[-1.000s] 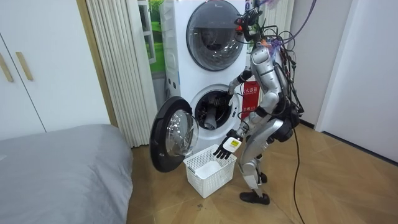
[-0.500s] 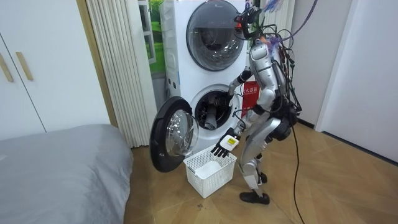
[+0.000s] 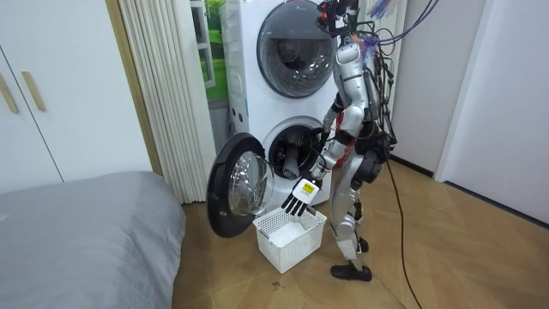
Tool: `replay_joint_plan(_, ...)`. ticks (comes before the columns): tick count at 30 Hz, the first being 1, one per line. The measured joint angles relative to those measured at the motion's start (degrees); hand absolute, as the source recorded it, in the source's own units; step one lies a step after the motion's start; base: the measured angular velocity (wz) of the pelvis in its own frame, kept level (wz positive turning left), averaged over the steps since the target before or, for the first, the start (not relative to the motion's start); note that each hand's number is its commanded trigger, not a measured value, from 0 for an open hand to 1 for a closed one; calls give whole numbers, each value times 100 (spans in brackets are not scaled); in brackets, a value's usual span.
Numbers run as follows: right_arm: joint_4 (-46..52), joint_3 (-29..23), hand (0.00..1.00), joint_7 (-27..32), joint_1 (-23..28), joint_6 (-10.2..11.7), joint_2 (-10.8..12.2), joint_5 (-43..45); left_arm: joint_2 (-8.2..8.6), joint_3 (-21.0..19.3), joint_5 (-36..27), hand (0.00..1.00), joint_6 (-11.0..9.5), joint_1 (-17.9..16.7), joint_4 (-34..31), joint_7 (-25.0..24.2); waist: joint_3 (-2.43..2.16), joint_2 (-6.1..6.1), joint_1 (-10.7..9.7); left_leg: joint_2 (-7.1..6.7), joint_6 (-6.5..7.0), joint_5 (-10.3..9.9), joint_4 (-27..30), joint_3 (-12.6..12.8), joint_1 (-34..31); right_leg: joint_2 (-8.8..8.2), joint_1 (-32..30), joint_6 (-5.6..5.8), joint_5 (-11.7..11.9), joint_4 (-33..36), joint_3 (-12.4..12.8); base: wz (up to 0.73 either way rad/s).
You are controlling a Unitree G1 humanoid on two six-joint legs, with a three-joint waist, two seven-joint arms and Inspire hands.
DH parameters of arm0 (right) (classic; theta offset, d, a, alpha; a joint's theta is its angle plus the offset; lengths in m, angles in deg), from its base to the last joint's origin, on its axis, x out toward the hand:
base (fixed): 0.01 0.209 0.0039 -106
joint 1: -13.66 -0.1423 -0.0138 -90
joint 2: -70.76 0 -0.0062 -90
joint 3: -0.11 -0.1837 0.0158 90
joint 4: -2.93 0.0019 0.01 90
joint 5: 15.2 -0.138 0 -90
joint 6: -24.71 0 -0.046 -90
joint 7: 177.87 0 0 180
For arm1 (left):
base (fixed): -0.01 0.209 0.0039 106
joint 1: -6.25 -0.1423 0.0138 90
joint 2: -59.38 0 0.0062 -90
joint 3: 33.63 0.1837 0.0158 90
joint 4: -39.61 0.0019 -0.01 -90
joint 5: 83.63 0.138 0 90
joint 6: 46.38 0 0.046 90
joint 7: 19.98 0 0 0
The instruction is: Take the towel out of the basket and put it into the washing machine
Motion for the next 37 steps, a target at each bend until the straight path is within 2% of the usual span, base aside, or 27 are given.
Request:
replay_joint_plan(1, -7, 69, 0, -87, 133, 24, 11, 243, -22, -47, 96, 0, -10, -45, 28, 1, -4, 2, -4, -14, -18, 21, -85, -15, 105, 8, 89, 11, 7, -40, 7, 10)
replay_joint_plan(2, -10, 179, 0, -240, 424, 86, 22, 802, -27, -188, 300, 0, -30, -137, 107, 0, -41, 39, -17, -33, -37, 39, -240, -113, 313, 64, 303, 37, 23, -193, 22, 13)
replay_joint_plan(3, -2, 261, 0, -310, 769, 242, 45, 1383, -45, -233, 424, 0, -57, -208, 333, -4, -107, 70, -5, -42, -67, 57, -405, -225, 525, 132, 566, 60, 42, -411, 6, 13)
replay_joint_plan(4, -20, 308, 0, -336, 929, 324, 77, 1651, -58, -285, 474, 0, -68, -239, 452, -5, -121, 70, -4, -50, -94, 73, -516, -268, 675, 165, 674, 66, 49, -514, 9, 0)
replay_joint_plan(6, -250, 579, 0, -478, 1443, 502, 206, 2868, -154, -554, 682, 0, -80, -520, 882, 11, -252, 21, -7, -65, -201, 139, -975, -494, 1274, 329, 1284, 72, 99, -1004, 15, -24)
replay_joint_plan(8, -292, 797, 0, -566, 1802, 508, 263, 3657, -207, -710, 799, 0, -76, -807, 986, 21, -290, 2, -9, -56, -303, 203, -1293, -548, 1694, 426, 1678, 69, 133, -1311, 22, -23)
replay_joint_plan(10, -318, 894, 0, -624, 2126, 499, 349, 4262, -202, -896, 1066, 0, -67, -1079, 996, 11, -288, 14, -41, -12, -325, 216, -1519, -600, 2059, 537, 2004, 61, 142, -1505, 41, -13)
replay_joint_plan(12, -364, 903, 0, -720, 2374, 490, 543, 4699, -194, -1097, 1163, 0, -63, -1354, 1084, 11, -258, 47, -107, 28, -348, 230, -1610, -696, 2411, 667, 2423, 8, 178, -1716, 90, -9)
replay_joint_plan(15, -407, 1035, 0, -864, 2401, 490, 694, 5246, -145, -1256, 1205, 0, -55, -1532, 1215, 1, -227, 75, -209, 41, -358, 235, -1593, -681, 2697, 733, 2870, 2, 188, -2016, 142, -3)
replay_joint_plan(16, -406, 1077, 0, -889, 2390, 492, 722, 5341, -142, -1281, 1204, 0, -55, -1545, 1231, -1, -218, 70, -253, 38, -360, 234, -1511, -667, 2701, 700, 2958, -5, 199, -2070, 187, 38)
replay_joint_plan(17, -390, 1143, 0, -938, 2401, 504, 810, 5529, -152, -1286, 1203, 0, -57, -1507, 1258, -3, -114, -53, -307, -55, -434, 124, -972, -535, 2391, 545, 3133, -11, 216, -2185, 645, 86)
replay_joint_plan(18, -409, 1130, 0, -953, 2455, 563, 846, 5625, -120, -1178, 1206, 0, -64, -1380, 1241, -6, -163, -168, -323, -327, -409, 159, -1286, -550, 1881, 362, 3141, -8, 215, -2234, 1137, 112)
replay_joint_plan(19, -464, 1083, 0, -961, 2474, 593, 837, 5649, -93, -1076, 1218, 0, -93, -1287, 1202, -6, -166, -125, -296, -408, -334, 385, -1626, -546, 1621, 328, 3083, 14, 199, -2193, 1123, 92)
replay_joint_plan(20, -678, 980, 0, -1016, 2436, 556, 922, 5785, -76, -1059, 1277, 0, -166, -1253, 1170, 7, -179, -155, -59, -478, -70, 1004, -1689, -319, 1548, 202, 2912, 182, 67, -1978, 998, 17)
replay_joint_plan(21, -698, 981, 0, -1157, 2401, 555, 957, 5904, -7, -1166, 1281, 0, -116, -1333, 1247, 64, -165, -111, 141, -426, -61, 1008, -1780, -239, 1735, 288, 2920, 202, 25, -1976, 776, -29)
replay_joint_plan(22, -687, 988, 0, -1235, 2399, 581, 965, 5963, 20, -1221, 1280, 0, -71, -1363, 1314, 85, -148, -68, 206, -393, -62, 1006, -1828, -303, 1856, 347, 2931, 186, 21, -2042, 755, -51)
replay_joint_plan(23, -631, 1012, 0, -1329, 2407, 591, 962, 6020, 66, -1330, 1284, 0, 44, -1412, 1444, 89, -111, 57, 231, -332, -64, 1005, -1917, -604, 2088, 552, 2912, 126, 46, -2233, 750, -38)
replay_joint_plan(24, -570, 1058, 0, -1362, 2413, 571, 960, 6050, 73, -1410, 1285, 0, 143, -1509, 1515, 67, -103, 62, 200, -328, -108, 979, -1972, -776, 2277, 629, 2813, -18, 303, -2447, 726, -28)
replay_joint_plan(25, -566, 1079, 0, -1380, 2413, 563, 947, 6069, 89, -1456, 1300, 0, 183, -1555, 1535, 60, -102, 55, 176, -329, -192, 926, -1975, -797, 2361, 648, 2761, -83, 435, -2440, 661, 11)
replay_joint_plan(26, -575, 1112, 0, -1401, 2494, 501, 932, 6093, 120, -1541, 1400, 0, 262, -1603, 1540, 51, -165, 134, 15, -284, -268, 874, -2017, -817, 2513, 669, 2900, -78, 449, -2350, 502, 31)
replay_joint_plan(29, -675, 1117, 0, -1501, 2518, 301, 963, 6198, 152, -1656, 1561, 0, 276, -1594, 1521, 51, -159, 169, -44, -206, -271, 872, -2152, -657, 2755, 767, 3132, -78, 447, -2372, 438, 9)
replay_joint_plan(32, -782, 1115, 0, -1674, 2501, 253, 951, 6213, 238, -1758, 1678, 0, 410, -1573, 1558, 52, -170, 193, -126, -186, -276, 869, -2180, -634, 2882, 834, 3220, -88, 439, -2373, 449, -11)
replay_joint_plan(35, -851, 1134, 0, -1739, 2501, 188, 970, 6184, 289, -1757, 1785, 0, 561, -1535, 1642, 51, -172, 162, -119, -170, -400, 756, -2181, -547, 2972, 873, 3289, -130, 379, -2370, 482, -14)
replay_joint_plan(37, -851, 1124, 0, -1796, 2501, 124, 979, 6187, 321, -1763, 1909, 0, 657, -1508, 1671, 50, -170, 145, -120, -142, -393, 650, -2177, -541, 2976, 915, 3295, -171, 331, -2368, 484, -3)
